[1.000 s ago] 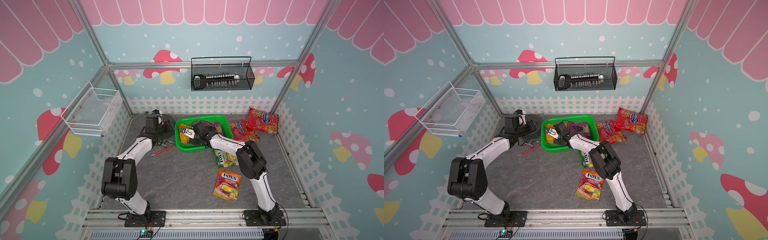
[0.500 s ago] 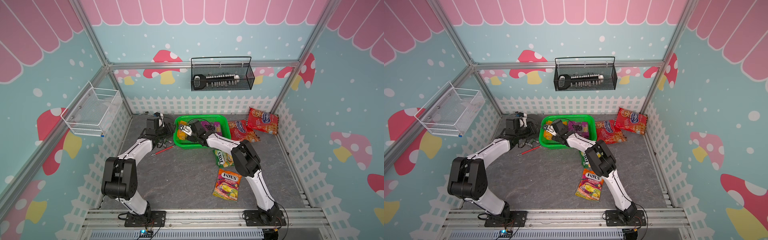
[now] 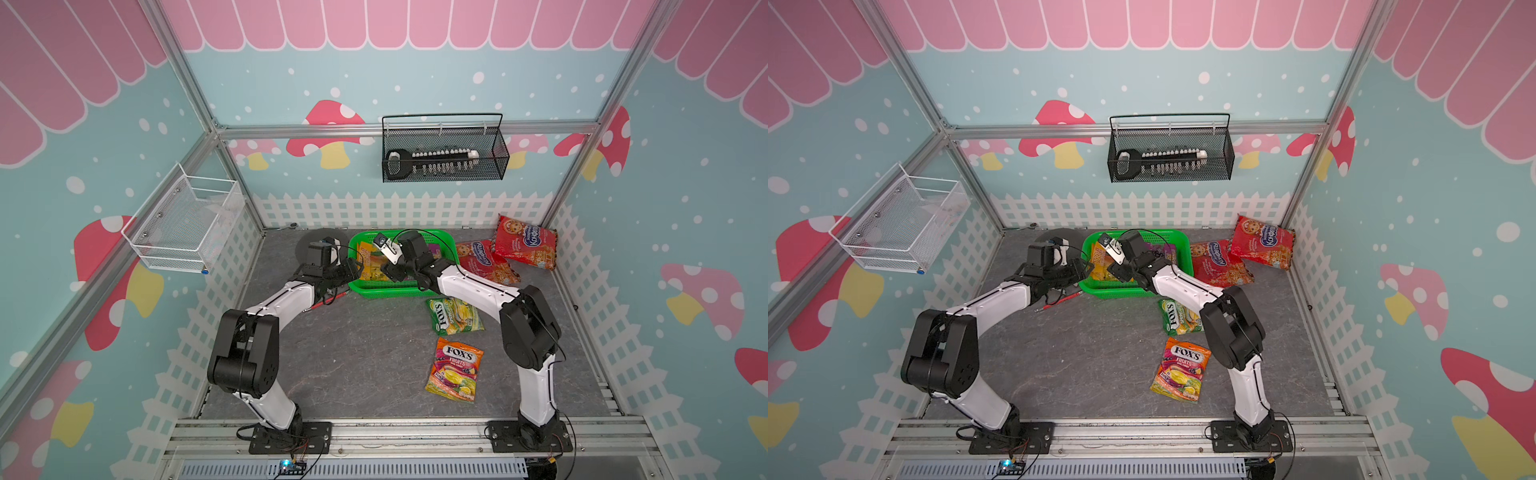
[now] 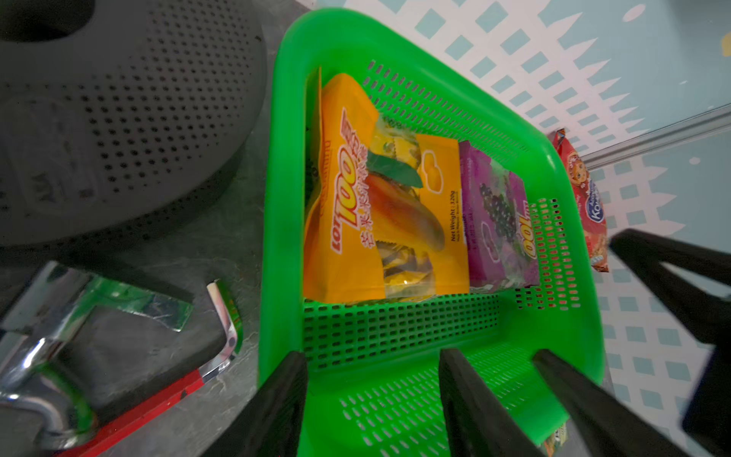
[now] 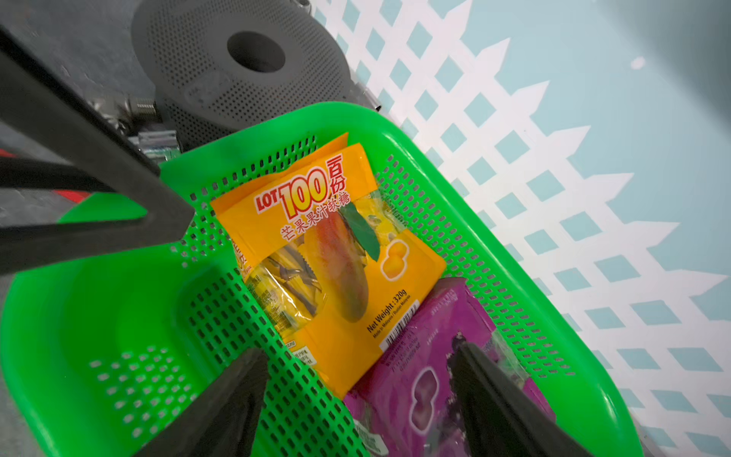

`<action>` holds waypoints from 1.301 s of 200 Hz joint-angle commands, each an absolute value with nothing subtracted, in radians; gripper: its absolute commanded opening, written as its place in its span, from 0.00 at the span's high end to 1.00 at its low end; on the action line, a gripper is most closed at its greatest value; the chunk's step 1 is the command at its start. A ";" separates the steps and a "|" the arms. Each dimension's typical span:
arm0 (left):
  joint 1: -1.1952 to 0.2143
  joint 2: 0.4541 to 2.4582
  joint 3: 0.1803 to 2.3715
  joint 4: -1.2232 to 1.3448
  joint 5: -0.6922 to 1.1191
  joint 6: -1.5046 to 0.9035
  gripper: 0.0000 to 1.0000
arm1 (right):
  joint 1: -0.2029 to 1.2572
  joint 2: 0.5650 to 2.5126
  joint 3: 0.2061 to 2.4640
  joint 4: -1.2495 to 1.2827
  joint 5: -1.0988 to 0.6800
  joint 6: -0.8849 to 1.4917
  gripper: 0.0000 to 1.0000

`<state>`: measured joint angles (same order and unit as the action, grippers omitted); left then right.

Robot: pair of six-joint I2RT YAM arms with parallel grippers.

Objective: Put the candies in the basket
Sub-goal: Adjust the candy in the basket.

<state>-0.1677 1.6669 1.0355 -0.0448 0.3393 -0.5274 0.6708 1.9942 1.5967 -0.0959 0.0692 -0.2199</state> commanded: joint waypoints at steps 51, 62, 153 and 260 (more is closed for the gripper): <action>-0.181 1.644 0.993 -0.150 0.251 -0.506 0.43 | 0.649 2.170 1.925 -0.511 -0.232 0.151 0.54; -0.183 1.641 0.993 -0.158 0.243 -0.501 0.43 | 0.653 2.177 1.932 -0.508 -0.237 0.246 0.54; -0.179 1.574 0.963 -0.190 0.196 -0.523 0.42 | 0.663 2.335 2.030 -0.502 -0.258 0.589 0.67; -0.201 1.712 0.997 -0.166 0.220 -0.501 0.52 | 0.667 2.470 2.165 -0.500 -0.064 0.606 0.67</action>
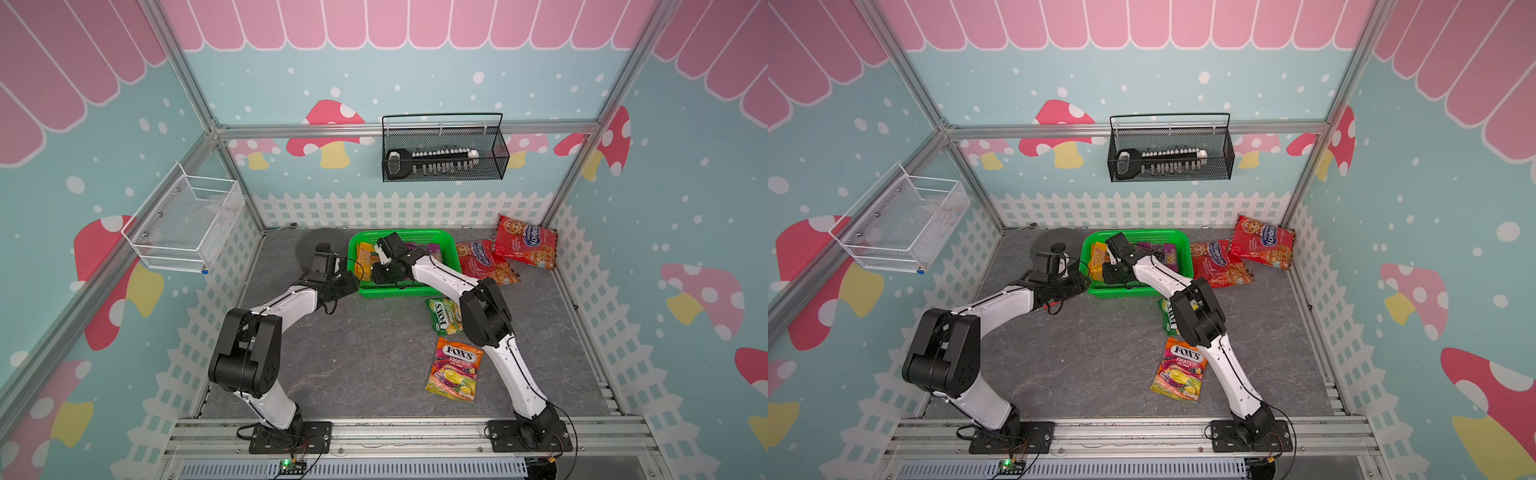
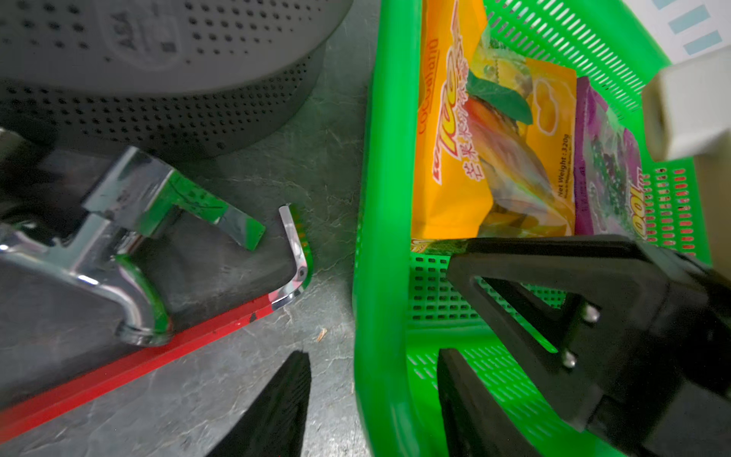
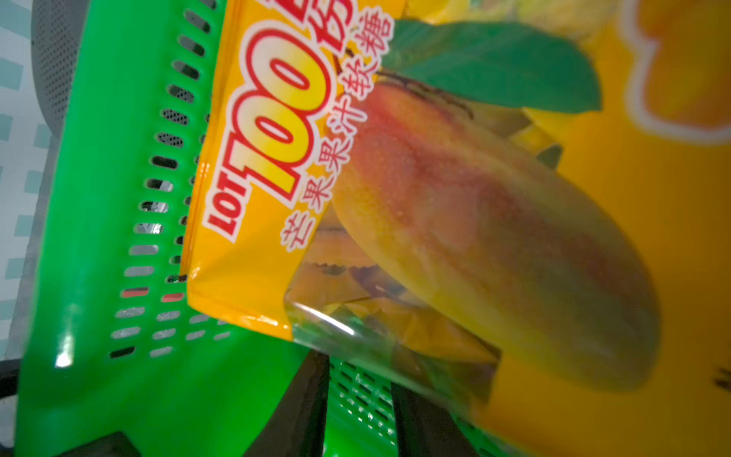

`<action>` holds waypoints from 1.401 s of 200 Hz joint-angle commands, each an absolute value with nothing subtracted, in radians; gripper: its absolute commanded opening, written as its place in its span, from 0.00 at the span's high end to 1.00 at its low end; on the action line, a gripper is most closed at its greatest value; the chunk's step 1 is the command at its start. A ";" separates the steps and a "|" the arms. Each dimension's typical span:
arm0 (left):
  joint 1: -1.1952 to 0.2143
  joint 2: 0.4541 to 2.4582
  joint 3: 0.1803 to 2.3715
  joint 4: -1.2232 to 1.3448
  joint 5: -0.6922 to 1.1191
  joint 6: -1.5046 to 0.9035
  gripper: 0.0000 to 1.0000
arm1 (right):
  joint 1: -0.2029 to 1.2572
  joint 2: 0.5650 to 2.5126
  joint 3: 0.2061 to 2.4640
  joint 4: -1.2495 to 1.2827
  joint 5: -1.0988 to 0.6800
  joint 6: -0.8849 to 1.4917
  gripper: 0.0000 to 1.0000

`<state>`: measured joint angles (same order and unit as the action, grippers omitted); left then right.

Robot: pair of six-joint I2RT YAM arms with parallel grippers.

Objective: Put the candies in the basket
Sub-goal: Adjust the candy in the basket, then adjust the basket at the center of the board.

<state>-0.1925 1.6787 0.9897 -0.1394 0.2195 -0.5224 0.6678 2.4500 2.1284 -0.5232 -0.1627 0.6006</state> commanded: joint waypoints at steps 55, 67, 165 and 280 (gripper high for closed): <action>-0.218 1.681 0.956 -0.169 0.166 -0.462 0.73 | 0.666 2.462 2.175 -0.418 0.061 0.562 0.68; -0.218 1.673 0.948 -0.173 0.162 -0.454 0.75 | 0.666 2.457 2.179 -0.417 0.045 0.557 0.67; -0.218 1.547 0.866 -0.232 0.138 -0.407 0.75 | 0.665 1.987 1.713 -0.443 -0.150 0.498 0.46; -0.219 1.426 0.875 -0.283 0.234 -0.416 0.61 | 0.588 1.371 1.018 -0.588 -0.014 0.502 0.34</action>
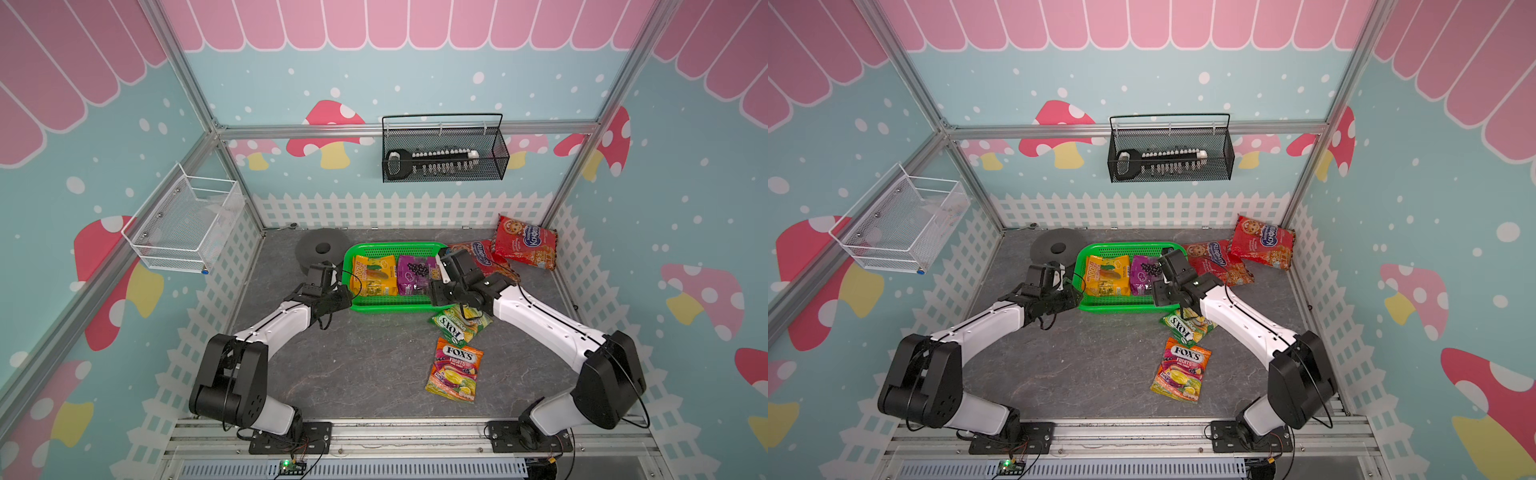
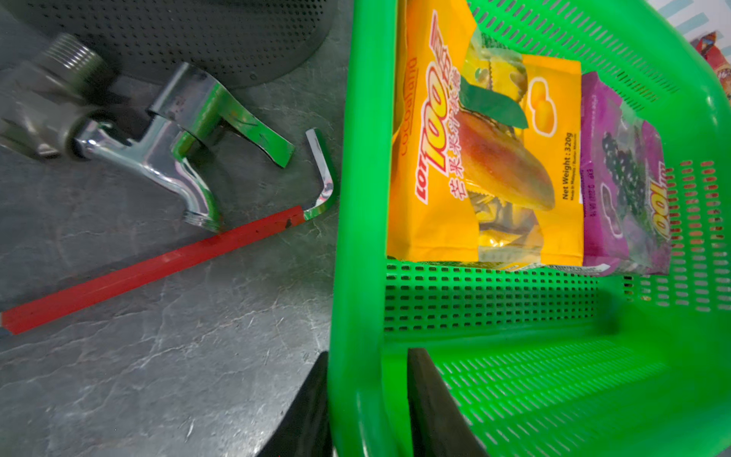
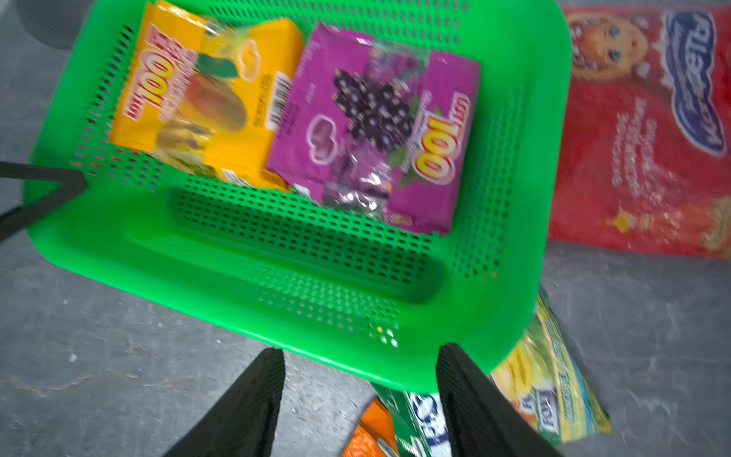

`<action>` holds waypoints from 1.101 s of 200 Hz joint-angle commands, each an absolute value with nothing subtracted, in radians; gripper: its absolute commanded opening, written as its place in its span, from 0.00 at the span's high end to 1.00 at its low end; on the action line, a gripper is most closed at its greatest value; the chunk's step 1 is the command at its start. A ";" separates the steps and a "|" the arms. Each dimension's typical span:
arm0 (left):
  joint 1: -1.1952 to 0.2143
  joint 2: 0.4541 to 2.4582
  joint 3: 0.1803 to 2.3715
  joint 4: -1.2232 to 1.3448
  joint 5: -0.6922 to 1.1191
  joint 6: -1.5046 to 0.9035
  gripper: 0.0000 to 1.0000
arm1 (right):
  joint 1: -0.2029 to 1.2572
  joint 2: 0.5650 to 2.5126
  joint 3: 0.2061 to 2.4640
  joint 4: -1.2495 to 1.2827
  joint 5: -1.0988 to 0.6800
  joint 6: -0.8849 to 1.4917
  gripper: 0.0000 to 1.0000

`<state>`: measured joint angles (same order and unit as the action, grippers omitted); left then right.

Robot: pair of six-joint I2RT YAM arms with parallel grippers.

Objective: Put the candies in the basket
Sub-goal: Adjust the basket at the center of the board, then pick up the candy at the center of the board.

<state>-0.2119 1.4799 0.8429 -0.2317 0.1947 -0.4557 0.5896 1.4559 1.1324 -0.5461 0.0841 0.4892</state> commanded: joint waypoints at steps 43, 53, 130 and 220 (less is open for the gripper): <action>-0.218 1.383 0.925 -0.305 0.184 -0.416 0.52 | 0.582 1.317 0.825 -0.495 -0.114 0.489 0.37; -0.218 1.375 0.932 -0.304 0.159 -0.416 0.51 | 0.584 1.330 0.806 -0.446 -0.109 0.455 0.37; -0.186 1.337 0.926 -0.273 0.109 -0.431 0.49 | 0.643 1.508 0.792 -0.305 0.164 0.412 0.39; -0.181 1.333 0.904 -0.255 0.114 -0.429 0.49 | 0.679 1.602 0.758 -0.220 0.352 0.504 0.61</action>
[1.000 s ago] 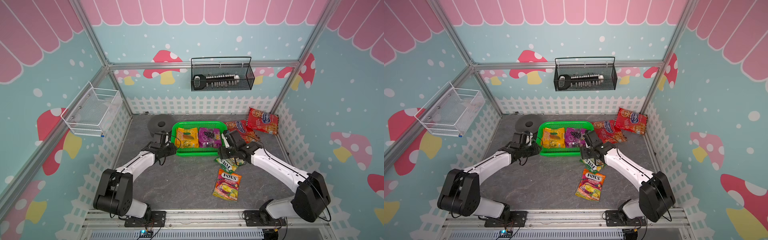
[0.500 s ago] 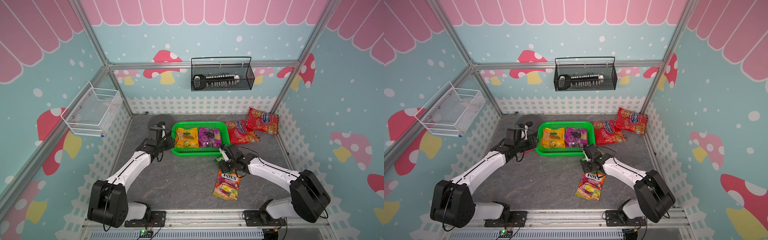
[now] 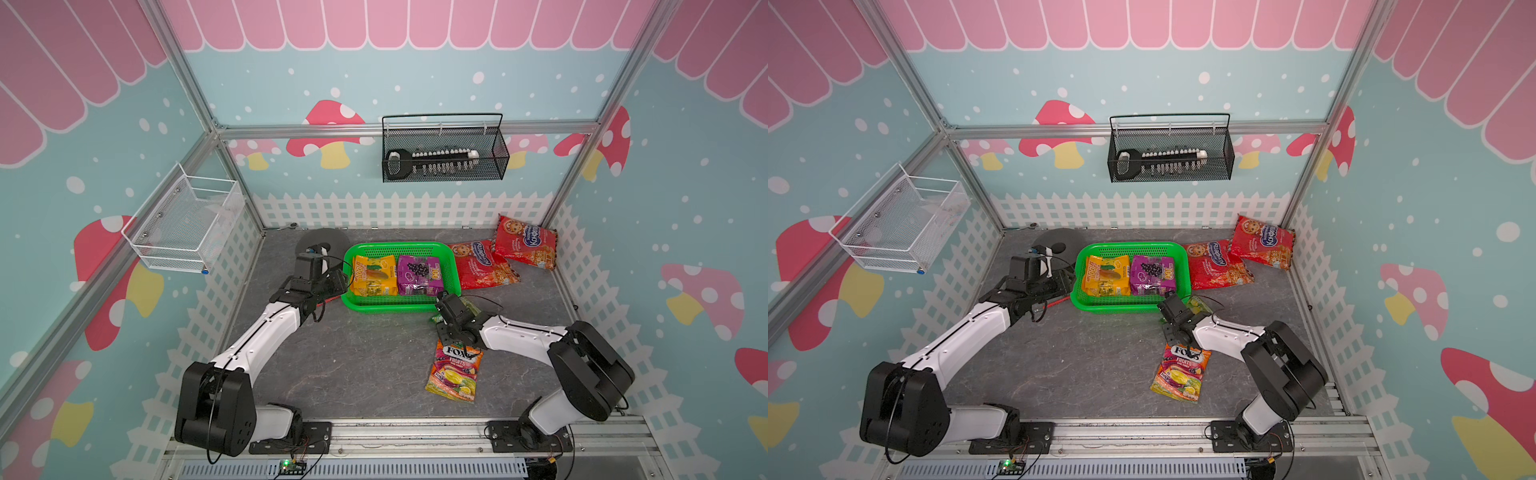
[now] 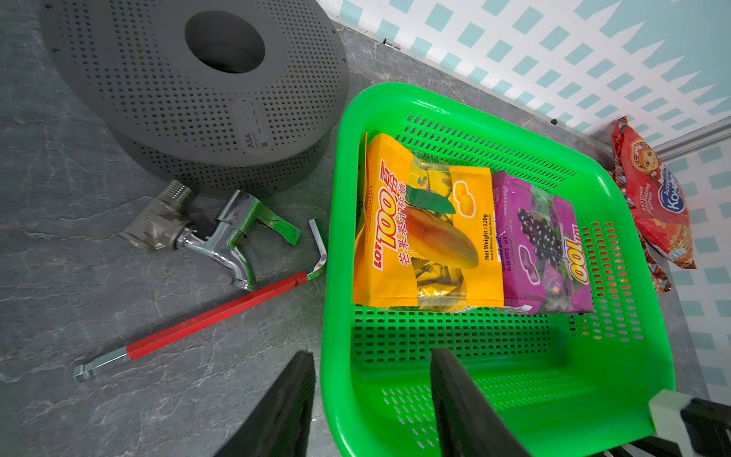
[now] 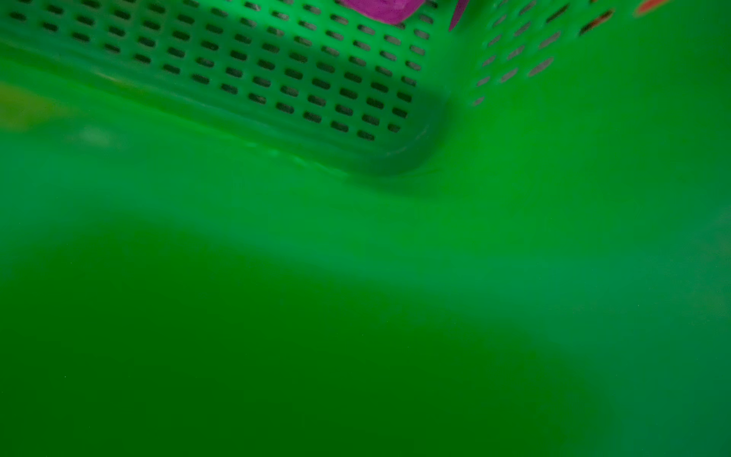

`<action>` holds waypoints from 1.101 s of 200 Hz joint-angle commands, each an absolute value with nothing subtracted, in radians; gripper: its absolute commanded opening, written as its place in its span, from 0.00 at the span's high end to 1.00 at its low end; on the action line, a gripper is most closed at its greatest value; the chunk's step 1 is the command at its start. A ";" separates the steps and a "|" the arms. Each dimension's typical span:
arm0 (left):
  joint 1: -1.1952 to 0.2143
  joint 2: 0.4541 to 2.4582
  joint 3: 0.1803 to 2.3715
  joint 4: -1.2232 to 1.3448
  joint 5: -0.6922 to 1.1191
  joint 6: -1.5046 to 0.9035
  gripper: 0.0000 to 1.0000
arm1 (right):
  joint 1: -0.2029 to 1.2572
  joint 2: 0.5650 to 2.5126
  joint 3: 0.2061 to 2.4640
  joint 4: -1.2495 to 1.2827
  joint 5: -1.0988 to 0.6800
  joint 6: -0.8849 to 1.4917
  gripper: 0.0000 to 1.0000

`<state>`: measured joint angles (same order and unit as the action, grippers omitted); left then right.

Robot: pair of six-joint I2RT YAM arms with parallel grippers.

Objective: Put the candies in the basket
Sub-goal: Pick up the candy at the center of the board.

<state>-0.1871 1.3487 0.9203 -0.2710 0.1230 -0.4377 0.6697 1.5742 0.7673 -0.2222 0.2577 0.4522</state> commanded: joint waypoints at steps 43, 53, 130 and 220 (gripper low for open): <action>-0.181 1.329 0.898 -0.253 0.109 -0.420 0.49 | 0.688 1.559 0.750 -0.246 0.397 0.533 0.79; -0.181 1.328 0.898 -0.253 0.110 -0.421 0.49 | 0.687 1.539 0.750 -0.255 0.388 0.536 0.85; -0.181 1.341 0.905 -0.243 0.154 -0.423 0.49 | 0.678 1.330 0.770 -0.426 0.257 0.594 1.00; -0.183 1.390 0.909 -0.214 0.212 -0.421 0.49 | 0.623 1.220 1.138 -0.677 0.324 0.596 1.00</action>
